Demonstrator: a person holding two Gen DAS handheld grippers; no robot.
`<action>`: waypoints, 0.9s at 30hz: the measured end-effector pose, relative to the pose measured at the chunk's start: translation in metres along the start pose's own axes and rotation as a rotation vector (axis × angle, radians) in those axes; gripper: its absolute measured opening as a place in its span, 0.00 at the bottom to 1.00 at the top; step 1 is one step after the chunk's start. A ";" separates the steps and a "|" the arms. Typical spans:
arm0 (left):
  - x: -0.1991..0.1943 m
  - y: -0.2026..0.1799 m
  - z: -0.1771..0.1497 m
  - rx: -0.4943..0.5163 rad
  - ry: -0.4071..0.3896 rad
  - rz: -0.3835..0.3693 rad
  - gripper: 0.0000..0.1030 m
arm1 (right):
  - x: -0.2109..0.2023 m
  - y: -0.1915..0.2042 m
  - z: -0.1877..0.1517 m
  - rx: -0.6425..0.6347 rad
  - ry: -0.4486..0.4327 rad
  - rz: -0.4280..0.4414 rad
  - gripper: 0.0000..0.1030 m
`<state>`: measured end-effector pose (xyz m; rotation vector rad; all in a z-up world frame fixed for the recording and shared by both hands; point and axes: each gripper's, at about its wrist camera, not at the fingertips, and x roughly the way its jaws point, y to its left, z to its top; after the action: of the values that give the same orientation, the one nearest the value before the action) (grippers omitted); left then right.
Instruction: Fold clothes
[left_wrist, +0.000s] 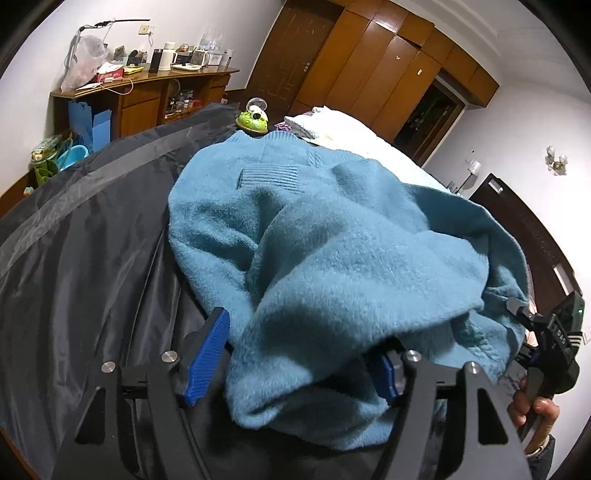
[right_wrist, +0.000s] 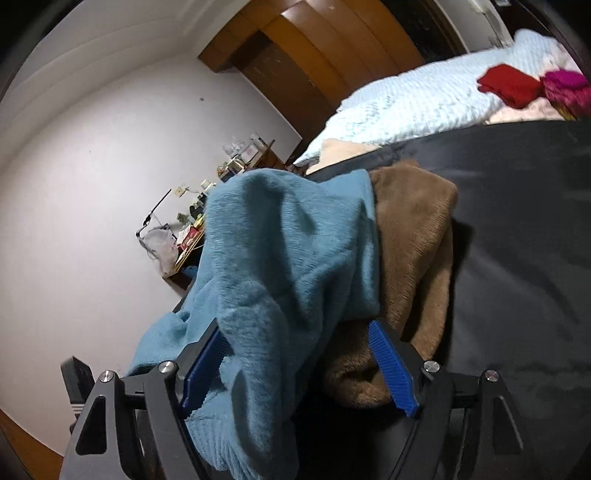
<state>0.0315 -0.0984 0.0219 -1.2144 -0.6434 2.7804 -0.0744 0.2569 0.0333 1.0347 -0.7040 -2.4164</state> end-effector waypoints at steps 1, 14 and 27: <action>0.003 0.000 0.000 -0.004 0.006 0.001 0.72 | 0.001 0.002 0.000 -0.007 -0.001 -0.010 0.77; 0.019 0.010 0.005 -0.056 0.052 -0.045 0.57 | 0.002 0.000 0.000 0.014 0.062 -0.127 0.46; -0.026 0.011 0.017 -0.155 0.006 -0.506 0.28 | -0.007 -0.066 -0.028 0.494 0.136 0.774 0.14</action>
<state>0.0390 -0.1196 0.0458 -0.9158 -1.0173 2.3395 -0.0603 0.3041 -0.0186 0.8569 -1.3873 -1.5256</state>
